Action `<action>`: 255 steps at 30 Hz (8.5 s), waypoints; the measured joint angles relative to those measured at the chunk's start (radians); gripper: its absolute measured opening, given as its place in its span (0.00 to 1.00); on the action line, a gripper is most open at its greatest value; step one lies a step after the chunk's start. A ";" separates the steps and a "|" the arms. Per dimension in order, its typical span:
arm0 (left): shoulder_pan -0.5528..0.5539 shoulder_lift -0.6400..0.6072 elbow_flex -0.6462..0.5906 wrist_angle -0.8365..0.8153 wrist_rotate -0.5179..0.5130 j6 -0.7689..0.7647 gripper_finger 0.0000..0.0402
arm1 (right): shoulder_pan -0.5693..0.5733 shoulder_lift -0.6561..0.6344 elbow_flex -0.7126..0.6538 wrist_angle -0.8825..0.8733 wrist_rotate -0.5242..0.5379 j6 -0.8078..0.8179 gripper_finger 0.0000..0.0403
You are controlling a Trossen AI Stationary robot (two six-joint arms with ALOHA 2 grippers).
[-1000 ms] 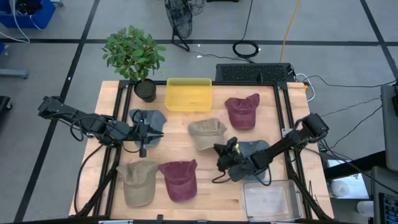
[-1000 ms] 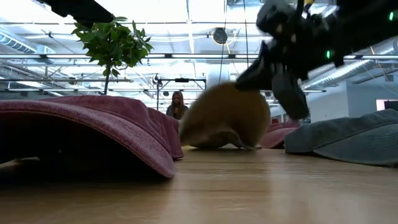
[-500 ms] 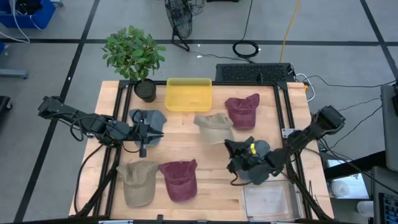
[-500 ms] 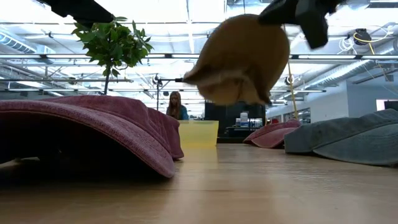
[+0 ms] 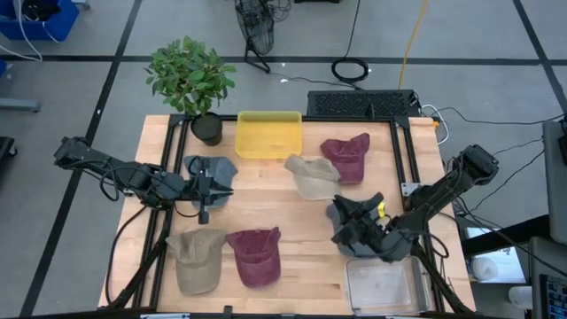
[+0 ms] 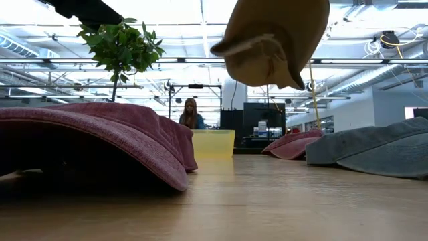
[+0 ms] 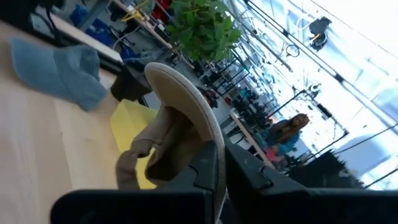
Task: Pick & Place hat
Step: Put the top brown cap into the transparent bin
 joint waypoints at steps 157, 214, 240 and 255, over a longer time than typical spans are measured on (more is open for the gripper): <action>0.000 0.001 -0.001 -0.031 0.000 -0.079 0.10 | 0.041 -0.616 0.007 -1.496 -1.448 1.882 0.03; -0.002 0.001 -0.001 -0.077 -0.008 -0.136 0.10 | 0.105 -0.252 0.552 -1.899 -1.411 1.862 0.02; -0.002 0.001 -0.001 -0.075 -0.009 -0.106 0.10 | 0.135 -0.261 0.641 -2.068 -1.360 2.048 0.06; -0.001 0.001 -0.001 -0.073 -0.010 -0.106 0.10 | 0.095 -0.218 0.641 -2.045 -1.463 2.001 0.01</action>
